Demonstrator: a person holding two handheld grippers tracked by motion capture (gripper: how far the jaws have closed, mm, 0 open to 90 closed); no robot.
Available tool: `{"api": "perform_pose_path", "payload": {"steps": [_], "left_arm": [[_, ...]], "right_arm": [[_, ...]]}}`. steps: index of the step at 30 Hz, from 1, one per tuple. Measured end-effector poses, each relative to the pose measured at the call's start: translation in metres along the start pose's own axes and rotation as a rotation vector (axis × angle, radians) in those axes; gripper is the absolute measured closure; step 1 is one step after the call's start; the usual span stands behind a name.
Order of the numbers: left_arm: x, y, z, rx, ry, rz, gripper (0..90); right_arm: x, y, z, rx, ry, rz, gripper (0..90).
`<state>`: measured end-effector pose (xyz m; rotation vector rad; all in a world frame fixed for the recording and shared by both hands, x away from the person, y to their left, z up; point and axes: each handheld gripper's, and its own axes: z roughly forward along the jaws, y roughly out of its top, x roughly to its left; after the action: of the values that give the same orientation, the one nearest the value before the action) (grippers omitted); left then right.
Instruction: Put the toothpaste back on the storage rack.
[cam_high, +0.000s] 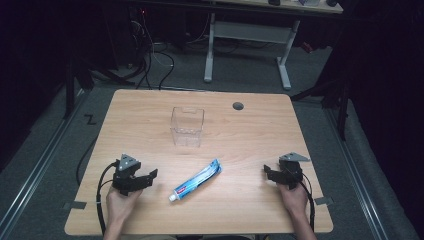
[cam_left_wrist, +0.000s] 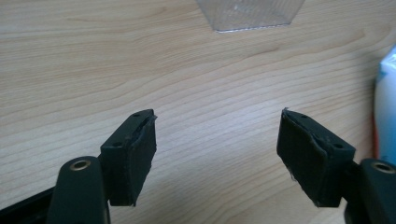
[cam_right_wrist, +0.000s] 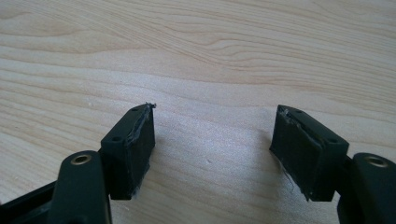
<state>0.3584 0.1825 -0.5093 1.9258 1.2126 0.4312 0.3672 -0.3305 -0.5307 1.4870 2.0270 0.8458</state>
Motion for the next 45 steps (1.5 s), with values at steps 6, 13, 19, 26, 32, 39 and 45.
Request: {"api": "perform_pose_path", "payload": {"steps": [6,13,19,26,32,39,45], "left_arm": [[-0.013,0.006,-0.002,0.028,-0.028,0.034,27.7],[-0.031,0.012,-0.003,0.043,-0.055,0.085,28.1],[-0.044,0.017,-0.002,0.059,-0.109,0.119,36.0],[-0.06,0.023,0.005,0.08,-0.123,0.165,39.8],[-0.075,0.028,0.013,0.109,-0.13,0.21,41.2],[-0.091,0.032,0.02,0.131,-0.153,0.255,41.5],[-0.103,0.034,0.027,0.155,-0.151,0.294,41.5]], "right_arm": [[0.0,0.0,0.0,0.001,0.0,0.001,30.0],[0.0,0.0,0.0,0.001,0.001,0.001,29.9],[0.0,0.0,0.0,0.001,0.001,0.001,29.9],[0.0,0.0,0.0,0.0,0.002,0.001,29.9],[0.0,0.0,0.0,0.001,0.002,0.0,29.9],[0.0,0.0,0.0,0.0,0.002,0.0,29.9],[0.0,0.0,0.0,0.0,0.002,0.0,29.9]]}}
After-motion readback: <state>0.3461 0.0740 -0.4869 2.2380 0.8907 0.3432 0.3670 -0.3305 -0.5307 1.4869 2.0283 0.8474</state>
